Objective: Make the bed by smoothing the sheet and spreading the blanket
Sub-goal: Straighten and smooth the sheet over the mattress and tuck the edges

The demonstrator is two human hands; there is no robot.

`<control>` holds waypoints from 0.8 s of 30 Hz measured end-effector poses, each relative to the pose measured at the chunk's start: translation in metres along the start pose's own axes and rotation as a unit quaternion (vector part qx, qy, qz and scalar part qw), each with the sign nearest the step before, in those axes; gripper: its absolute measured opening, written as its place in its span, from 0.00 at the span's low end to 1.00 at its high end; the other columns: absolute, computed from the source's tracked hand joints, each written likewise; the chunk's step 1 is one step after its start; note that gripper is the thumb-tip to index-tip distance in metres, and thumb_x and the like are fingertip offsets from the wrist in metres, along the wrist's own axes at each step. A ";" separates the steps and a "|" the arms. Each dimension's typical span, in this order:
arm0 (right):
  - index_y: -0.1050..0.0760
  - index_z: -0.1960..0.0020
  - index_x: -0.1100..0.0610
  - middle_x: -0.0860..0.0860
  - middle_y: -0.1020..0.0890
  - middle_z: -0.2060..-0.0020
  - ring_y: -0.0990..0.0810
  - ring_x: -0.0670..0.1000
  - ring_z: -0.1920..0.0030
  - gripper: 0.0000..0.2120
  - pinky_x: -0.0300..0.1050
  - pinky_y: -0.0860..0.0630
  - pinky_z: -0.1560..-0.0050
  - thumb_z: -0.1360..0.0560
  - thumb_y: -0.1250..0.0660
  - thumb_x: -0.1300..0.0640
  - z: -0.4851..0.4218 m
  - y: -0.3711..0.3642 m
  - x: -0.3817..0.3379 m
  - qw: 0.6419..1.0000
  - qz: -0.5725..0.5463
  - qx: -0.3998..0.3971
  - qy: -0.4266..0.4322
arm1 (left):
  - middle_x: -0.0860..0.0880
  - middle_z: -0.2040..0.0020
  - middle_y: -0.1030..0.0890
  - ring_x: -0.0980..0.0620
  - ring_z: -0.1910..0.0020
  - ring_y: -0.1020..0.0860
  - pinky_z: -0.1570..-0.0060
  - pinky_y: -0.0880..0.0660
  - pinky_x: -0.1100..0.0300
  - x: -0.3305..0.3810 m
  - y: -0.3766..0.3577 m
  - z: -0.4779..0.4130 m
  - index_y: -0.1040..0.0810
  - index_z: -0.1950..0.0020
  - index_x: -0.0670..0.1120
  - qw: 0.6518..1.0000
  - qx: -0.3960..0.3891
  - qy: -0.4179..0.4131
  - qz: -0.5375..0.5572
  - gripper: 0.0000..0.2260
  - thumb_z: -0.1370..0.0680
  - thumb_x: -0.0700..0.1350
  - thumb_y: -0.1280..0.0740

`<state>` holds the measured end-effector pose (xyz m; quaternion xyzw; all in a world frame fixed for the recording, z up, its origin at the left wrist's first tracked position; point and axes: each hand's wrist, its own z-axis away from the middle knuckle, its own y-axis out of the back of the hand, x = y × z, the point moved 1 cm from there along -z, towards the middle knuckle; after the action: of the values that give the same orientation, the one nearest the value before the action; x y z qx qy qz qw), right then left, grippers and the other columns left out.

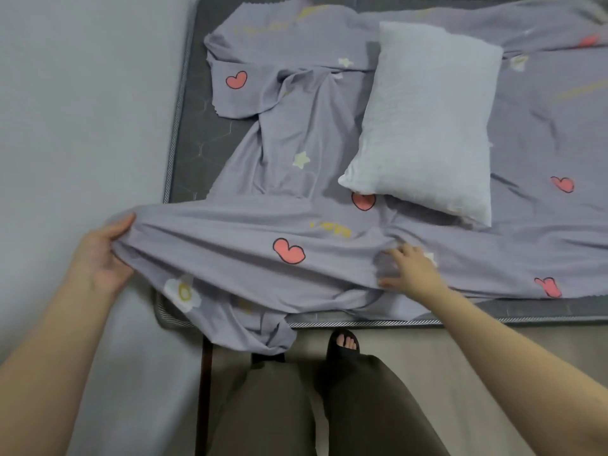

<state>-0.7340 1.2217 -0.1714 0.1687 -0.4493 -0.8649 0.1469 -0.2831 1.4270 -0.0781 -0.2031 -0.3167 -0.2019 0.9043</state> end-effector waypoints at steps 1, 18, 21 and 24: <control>0.29 0.33 0.51 0.55 0.29 0.39 0.33 0.58 0.36 0.32 0.51 0.31 0.39 0.33 0.26 0.41 -0.003 -0.011 -0.004 1.000 -0.002 -0.008 -0.017 | 0.51 0.59 0.14 0.56 0.57 0.16 0.50 0.22 0.56 0.001 0.002 -0.001 0.16 0.52 0.44 1.000 0.000 -0.001 0.003 0.13 0.19 0.42 0.41; 0.20 0.59 0.56 0.57 0.18 0.63 0.20 0.61 0.58 0.12 0.46 0.34 0.67 0.23 0.35 0.49 0.000 0.115 0.019 0.960 -0.156 0.232 -0.023 | 0.58 0.74 0.20 0.64 0.76 0.23 0.72 0.25 0.71 0.021 -0.012 0.010 0.26 0.58 0.50 0.993 0.072 -0.037 -0.088 0.07 0.19 0.47 0.37; 0.21 0.55 0.58 0.61 0.18 0.57 0.21 0.62 0.54 0.12 0.53 0.27 0.59 0.22 0.37 0.51 0.007 0.179 0.023 0.945 -0.163 0.283 0.001 | 0.58 0.70 0.19 0.62 0.69 0.22 0.63 0.25 0.68 0.064 -0.044 0.021 0.25 0.56 0.49 0.989 0.048 -0.093 -0.100 0.07 0.19 0.46 0.37; 0.25 0.54 0.63 0.66 0.20 0.55 0.22 0.64 0.53 0.12 0.54 0.30 0.56 0.20 0.40 0.54 0.016 0.238 0.019 0.914 -0.199 0.352 0.015 | 0.55 0.57 0.20 0.59 0.59 0.22 0.51 0.27 0.63 0.115 -0.084 0.045 0.24 0.55 0.48 0.979 0.024 -0.174 -0.103 0.06 0.20 0.48 0.35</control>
<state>-0.7339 1.0941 0.0305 0.3087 -0.6792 -0.6596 -0.0907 -0.2645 1.3513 0.0491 -0.1799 -0.4927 -0.2482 0.8144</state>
